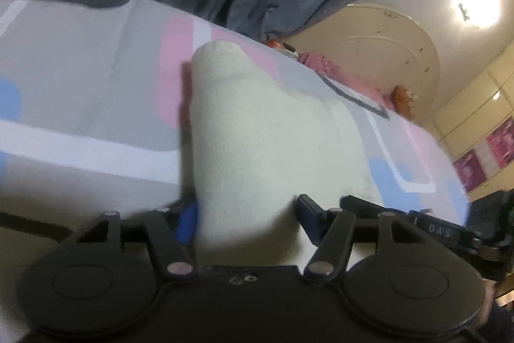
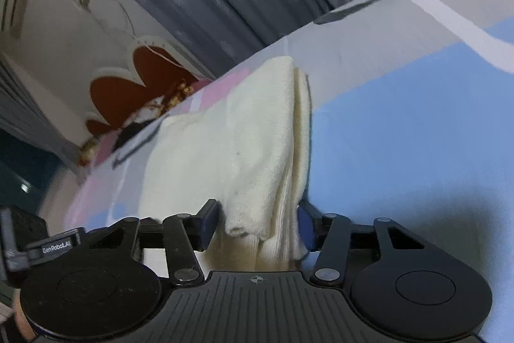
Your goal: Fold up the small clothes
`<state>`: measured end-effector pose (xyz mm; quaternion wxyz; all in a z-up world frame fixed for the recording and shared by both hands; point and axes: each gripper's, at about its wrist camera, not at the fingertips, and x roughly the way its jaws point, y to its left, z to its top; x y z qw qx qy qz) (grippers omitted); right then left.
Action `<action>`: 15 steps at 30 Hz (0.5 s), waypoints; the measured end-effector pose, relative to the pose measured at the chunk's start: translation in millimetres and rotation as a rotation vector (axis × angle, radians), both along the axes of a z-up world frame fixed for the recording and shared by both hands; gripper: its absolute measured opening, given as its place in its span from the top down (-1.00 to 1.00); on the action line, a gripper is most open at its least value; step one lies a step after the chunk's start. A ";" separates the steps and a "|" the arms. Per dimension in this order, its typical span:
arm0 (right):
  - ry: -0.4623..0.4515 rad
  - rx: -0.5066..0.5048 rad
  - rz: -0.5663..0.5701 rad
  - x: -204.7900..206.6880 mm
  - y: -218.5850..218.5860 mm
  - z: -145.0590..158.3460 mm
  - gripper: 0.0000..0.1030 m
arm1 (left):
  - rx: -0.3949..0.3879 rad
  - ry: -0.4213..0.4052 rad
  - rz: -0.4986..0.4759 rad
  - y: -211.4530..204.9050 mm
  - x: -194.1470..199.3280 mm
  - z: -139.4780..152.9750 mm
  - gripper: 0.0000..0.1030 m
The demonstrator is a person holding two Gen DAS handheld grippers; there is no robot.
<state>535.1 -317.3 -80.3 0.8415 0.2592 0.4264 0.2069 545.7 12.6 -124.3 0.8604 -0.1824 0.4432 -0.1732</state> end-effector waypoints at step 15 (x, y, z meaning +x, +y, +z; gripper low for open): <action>-0.291 -0.403 0.109 -63.1 110.1 69.7 0.48 | 0.160 -0.214 -0.029 31.9 -56.3 71.6 0.40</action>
